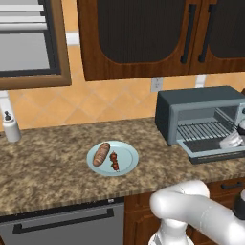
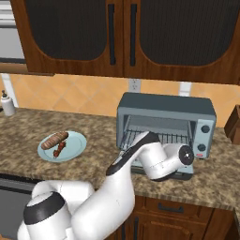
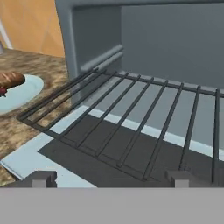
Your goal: Pick up the kebab skewer and baguette bread, and place them inside the toaster oven. Close the toaster oven door and start by setting the timer.
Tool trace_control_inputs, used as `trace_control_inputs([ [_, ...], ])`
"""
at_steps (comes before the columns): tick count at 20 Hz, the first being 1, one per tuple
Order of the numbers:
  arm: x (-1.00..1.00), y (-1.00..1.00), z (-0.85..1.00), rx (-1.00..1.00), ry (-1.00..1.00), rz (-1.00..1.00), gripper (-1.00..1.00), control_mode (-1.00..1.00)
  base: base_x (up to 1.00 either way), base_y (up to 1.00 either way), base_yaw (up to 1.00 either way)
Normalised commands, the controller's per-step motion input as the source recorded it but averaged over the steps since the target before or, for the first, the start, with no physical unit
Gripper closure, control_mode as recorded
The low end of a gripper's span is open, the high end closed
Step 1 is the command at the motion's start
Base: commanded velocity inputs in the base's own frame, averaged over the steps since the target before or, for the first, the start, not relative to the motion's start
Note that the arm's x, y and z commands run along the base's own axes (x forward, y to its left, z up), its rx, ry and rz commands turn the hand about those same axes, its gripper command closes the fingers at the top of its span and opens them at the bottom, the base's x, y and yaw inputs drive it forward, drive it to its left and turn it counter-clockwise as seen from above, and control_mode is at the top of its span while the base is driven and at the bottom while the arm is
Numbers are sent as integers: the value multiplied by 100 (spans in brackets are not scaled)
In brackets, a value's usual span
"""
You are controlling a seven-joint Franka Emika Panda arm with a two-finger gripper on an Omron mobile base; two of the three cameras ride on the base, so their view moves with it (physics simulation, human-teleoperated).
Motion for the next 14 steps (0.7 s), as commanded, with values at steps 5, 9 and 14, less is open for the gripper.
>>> trace_control_inputs([
  [5, -93, 25, 97, 0, 4, 1, -100, -100, 0, 0, 0],
  [9, -77, 92, 74, -1, 18, -25, -100, -100, 0, 0, 0],
  [14, -28, 99, 28, -8, 24, -30, -100, -100, 0, 0, 0],
])
